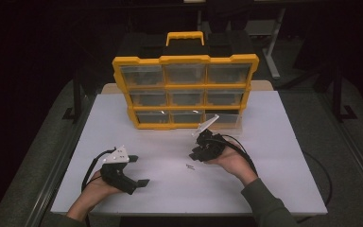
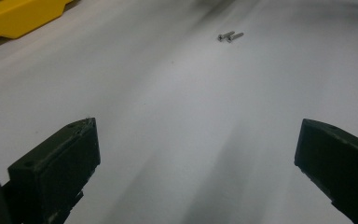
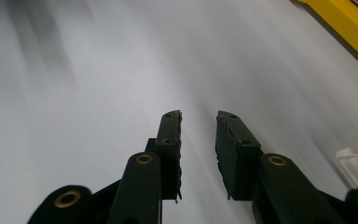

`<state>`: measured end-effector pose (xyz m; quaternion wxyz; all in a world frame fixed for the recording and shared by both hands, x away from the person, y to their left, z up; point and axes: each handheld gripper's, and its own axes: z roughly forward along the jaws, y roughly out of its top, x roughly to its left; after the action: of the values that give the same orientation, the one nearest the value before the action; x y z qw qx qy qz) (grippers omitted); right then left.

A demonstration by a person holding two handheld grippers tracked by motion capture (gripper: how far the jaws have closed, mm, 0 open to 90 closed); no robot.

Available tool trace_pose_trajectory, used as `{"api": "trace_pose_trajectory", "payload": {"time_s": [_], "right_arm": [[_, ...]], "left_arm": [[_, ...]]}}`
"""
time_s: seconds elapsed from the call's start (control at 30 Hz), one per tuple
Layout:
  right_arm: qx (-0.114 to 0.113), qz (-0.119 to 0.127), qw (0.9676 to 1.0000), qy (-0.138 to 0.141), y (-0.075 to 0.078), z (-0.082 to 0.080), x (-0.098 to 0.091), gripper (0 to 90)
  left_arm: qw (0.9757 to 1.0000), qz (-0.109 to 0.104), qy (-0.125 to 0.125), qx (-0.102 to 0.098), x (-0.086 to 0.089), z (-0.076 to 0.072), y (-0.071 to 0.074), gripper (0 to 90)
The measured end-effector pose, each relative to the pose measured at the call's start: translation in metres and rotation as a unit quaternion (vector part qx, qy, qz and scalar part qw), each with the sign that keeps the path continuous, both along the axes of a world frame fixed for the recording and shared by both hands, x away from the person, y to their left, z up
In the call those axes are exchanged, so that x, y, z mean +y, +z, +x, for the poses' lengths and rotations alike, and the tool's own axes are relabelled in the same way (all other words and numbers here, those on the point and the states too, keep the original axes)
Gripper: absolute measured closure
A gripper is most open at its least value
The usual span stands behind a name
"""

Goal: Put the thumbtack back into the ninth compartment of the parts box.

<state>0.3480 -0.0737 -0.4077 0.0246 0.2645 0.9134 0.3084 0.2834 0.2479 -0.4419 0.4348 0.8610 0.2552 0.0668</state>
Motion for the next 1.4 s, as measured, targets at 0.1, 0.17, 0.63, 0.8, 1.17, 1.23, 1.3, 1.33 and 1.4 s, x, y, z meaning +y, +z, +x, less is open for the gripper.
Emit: {"api": "trace_pose_trajectory", "payload": {"time_s": [0.1, 0.17, 0.63, 0.8, 1.17, 1.23, 1.3, 1.33, 1.4], "right_arm": [[0.003, -0.001, 1.0, 0.004, -0.004, -0.001, 0.002, 69.2], [0.005, -0.003, 0.9999, 0.009, -0.008, -0.001, 0.004, 69.2], [0.023, -0.017, 0.9993, 0.021, -0.024, 0.0, 0.011, 73.7], [0.026, -0.019, 0.9991, 0.026, -0.027, 0.0, 0.013, 74.8], [0.03, -0.025, 0.9989, 0.026, -0.032, 0.001, 0.014, 77.6], [0.03, -0.025, 0.9989, 0.026, -0.032, 0.002, 0.014, 78.0], [0.028, -0.025, 0.9989, 0.026, -0.032, 0.002, 0.014, 78.6], [0.028, -0.026, 0.9989, 0.026, -0.032, 0.002, 0.014, 78.7], [0.025, -0.028, 0.9989, 0.027, -0.032, 0.001, 0.015, 79.3]], "left_arm": [[1.0, 0.002, -0.001, 0.0, 0.0, 0.0, -0.001, 0.0], [1.0, 0.003, -0.001, 0.001, -0.001, 0.0, -0.001, 0.0], [1.0, 0.003, -0.003, 0.003, -0.001, 0.0, -0.002, 0.0], [1.0, 0.004, -0.004, 0.002, -0.001, 0.0, -0.002, 0.0], [1.0, 0.004, -0.004, 0.003, -0.001, 0.0, -0.002, 0.0], [1.0, 0.004, -0.004, 0.003, -0.002, 0.0, -0.002, 0.0], [1.0, 0.004, -0.004, 0.003, -0.002, 0.0, -0.002, 0.0], [1.0, 0.004, -0.004, 0.003, -0.002, 0.0, -0.002, 0.0], [1.0, 0.004, -0.004, 0.004, -0.002, 0.0, -0.002, 0.0]]}}
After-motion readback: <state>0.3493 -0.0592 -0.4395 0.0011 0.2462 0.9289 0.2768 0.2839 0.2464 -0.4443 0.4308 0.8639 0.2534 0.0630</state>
